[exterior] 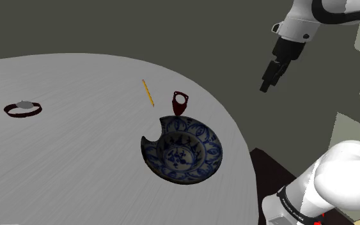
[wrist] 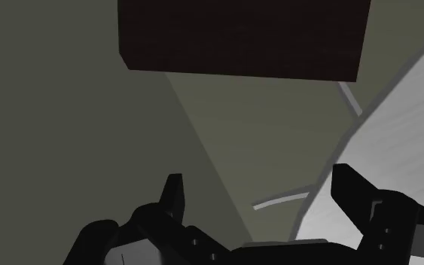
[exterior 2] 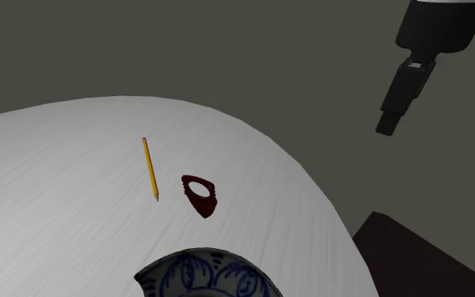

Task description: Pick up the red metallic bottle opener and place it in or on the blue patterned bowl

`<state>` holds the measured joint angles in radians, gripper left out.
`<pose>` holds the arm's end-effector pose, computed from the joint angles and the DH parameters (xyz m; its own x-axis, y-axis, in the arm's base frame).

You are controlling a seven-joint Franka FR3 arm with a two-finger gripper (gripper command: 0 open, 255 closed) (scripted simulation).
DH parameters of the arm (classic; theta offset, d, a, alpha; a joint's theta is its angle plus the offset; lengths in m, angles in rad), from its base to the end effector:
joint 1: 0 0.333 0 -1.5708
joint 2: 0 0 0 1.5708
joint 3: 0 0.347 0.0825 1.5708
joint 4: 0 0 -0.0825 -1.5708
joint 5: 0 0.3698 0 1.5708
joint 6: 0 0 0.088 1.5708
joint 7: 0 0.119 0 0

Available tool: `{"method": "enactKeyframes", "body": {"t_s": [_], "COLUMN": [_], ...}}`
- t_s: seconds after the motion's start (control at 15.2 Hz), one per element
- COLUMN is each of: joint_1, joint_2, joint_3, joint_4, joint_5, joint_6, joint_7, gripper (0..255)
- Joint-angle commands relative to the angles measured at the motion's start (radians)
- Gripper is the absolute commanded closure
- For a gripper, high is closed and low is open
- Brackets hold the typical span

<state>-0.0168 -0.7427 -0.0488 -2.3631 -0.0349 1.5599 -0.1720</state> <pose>0.2793 -0.0272 0.5840 0.9908 0.1207 -0.0604 0.1204 -0.9927 -0.0086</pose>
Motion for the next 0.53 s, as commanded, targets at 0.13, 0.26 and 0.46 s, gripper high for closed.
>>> {"method": "enactKeyframes", "body": {"t_s": [0.13,0.26,0.46], "joint_1": [0.025,0.049,0.083], "joint_2": [0.033,0.067,0.123], "joint_3": [0.030,0.060,0.105], "joint_4": [0.014,0.032,0.064], "joint_5": [0.024,0.047,0.075], "joint_6": [0.026,0.052,0.089], "joint_7": [0.015,0.029,0.050], "gripper": [0,0,0]}}
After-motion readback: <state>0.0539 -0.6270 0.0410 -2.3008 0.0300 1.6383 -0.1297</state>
